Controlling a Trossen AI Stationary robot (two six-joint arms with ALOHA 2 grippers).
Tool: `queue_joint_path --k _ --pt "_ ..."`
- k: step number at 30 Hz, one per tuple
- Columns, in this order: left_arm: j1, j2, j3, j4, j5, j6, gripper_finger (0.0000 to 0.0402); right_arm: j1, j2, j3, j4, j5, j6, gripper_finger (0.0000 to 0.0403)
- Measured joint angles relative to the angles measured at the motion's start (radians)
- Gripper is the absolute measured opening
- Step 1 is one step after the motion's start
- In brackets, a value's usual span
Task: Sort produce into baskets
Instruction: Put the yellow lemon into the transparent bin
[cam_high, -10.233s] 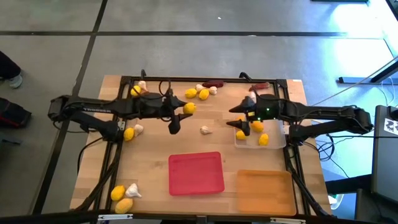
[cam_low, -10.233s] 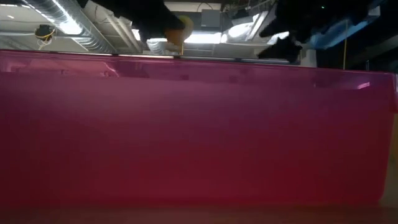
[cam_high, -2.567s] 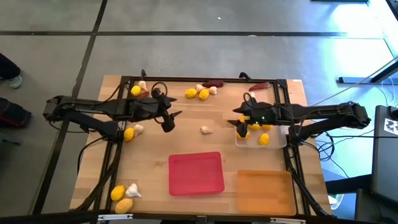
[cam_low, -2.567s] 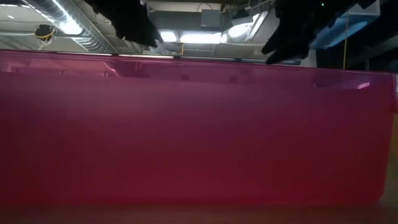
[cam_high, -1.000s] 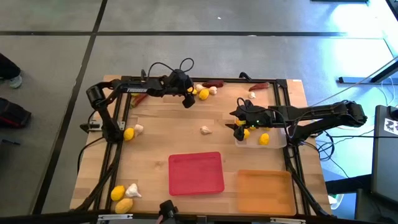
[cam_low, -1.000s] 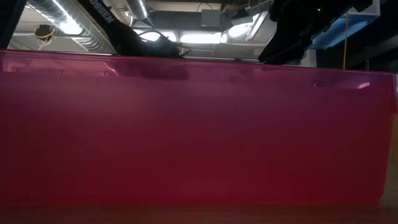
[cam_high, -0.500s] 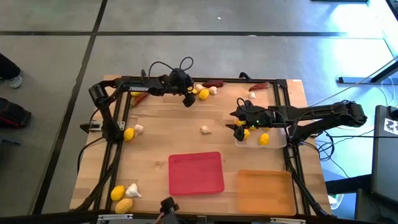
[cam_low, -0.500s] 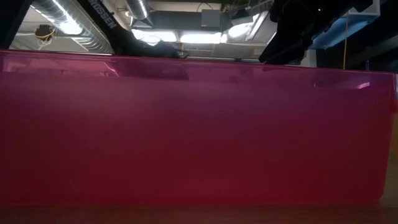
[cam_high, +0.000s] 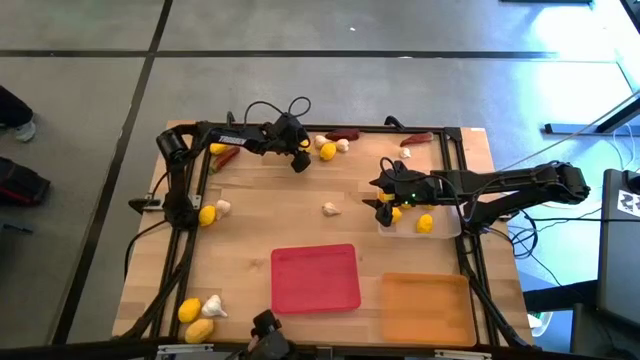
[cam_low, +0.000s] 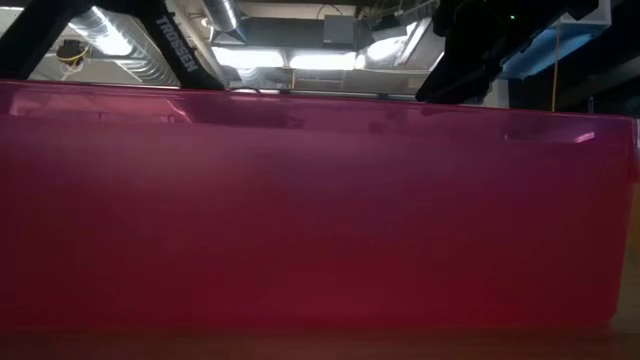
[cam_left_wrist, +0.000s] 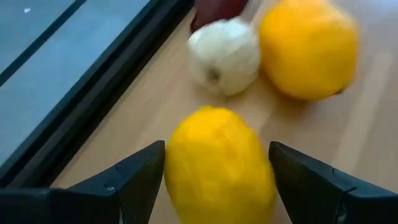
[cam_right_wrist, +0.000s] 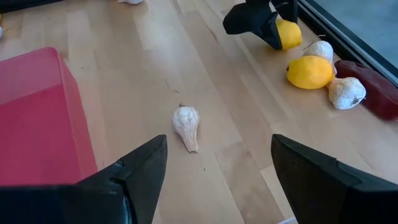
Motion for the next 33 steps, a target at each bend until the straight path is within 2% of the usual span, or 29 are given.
queue_joint_path --k 10,22,33 --pt "-0.004 0.043 0.001 0.016 0.006 0.017 0.0281 0.000 0.000 0.000 0.002 0.000 0.001 0.0280" --pt "-0.003 0.044 0.001 0.016 0.007 0.016 0.0233 0.000 0.000 0.000 0.000 0.000 0.001 0.0280" --pt "-0.004 0.046 0.001 0.030 0.000 0.016 0.0230 0.000 0.000 0.000 0.000 0.000 -0.024 0.0280"
